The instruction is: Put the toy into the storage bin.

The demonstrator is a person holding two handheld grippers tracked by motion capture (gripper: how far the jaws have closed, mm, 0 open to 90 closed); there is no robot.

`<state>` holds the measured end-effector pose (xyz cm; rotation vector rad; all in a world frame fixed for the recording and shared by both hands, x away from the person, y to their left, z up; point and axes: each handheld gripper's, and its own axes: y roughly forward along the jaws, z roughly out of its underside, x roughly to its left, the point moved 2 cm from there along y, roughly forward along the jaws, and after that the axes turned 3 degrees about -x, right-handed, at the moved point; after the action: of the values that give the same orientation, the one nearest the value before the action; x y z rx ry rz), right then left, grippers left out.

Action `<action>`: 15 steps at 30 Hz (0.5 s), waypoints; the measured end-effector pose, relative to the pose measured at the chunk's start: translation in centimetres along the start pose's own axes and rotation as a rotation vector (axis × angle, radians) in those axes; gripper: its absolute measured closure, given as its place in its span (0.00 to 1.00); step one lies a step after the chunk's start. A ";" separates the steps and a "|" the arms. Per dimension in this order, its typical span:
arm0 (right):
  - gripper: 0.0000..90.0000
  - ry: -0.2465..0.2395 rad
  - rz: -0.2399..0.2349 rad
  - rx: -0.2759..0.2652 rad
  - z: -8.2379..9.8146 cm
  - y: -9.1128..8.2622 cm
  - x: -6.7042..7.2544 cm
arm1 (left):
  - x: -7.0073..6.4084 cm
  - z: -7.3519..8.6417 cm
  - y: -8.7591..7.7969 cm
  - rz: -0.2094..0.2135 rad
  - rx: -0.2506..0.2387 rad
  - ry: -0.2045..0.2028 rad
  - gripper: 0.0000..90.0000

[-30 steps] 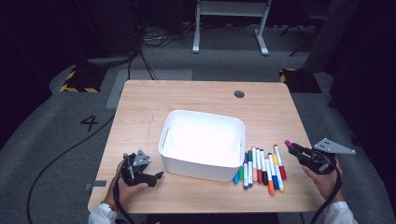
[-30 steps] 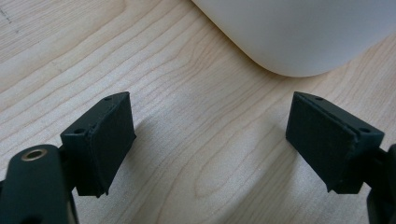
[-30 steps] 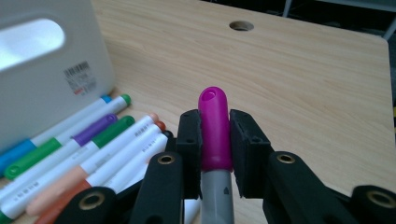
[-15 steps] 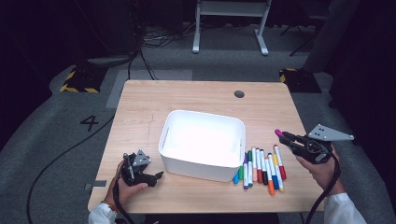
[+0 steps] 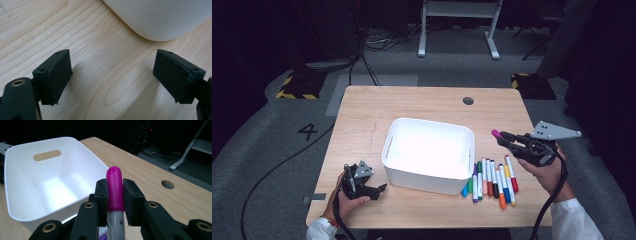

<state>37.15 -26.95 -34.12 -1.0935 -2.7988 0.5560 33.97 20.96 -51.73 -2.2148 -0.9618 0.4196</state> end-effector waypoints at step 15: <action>0.83 -0.030 -0.086 0.036 -2.4 3.8 2.9 | 0.0 0.0 0.0 0.000 0.001 0.001 0.17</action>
<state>37.92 -21.66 -33.45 -0.9613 -2.8332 0.6169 33.97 20.97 -51.73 -2.2145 -0.9608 0.4187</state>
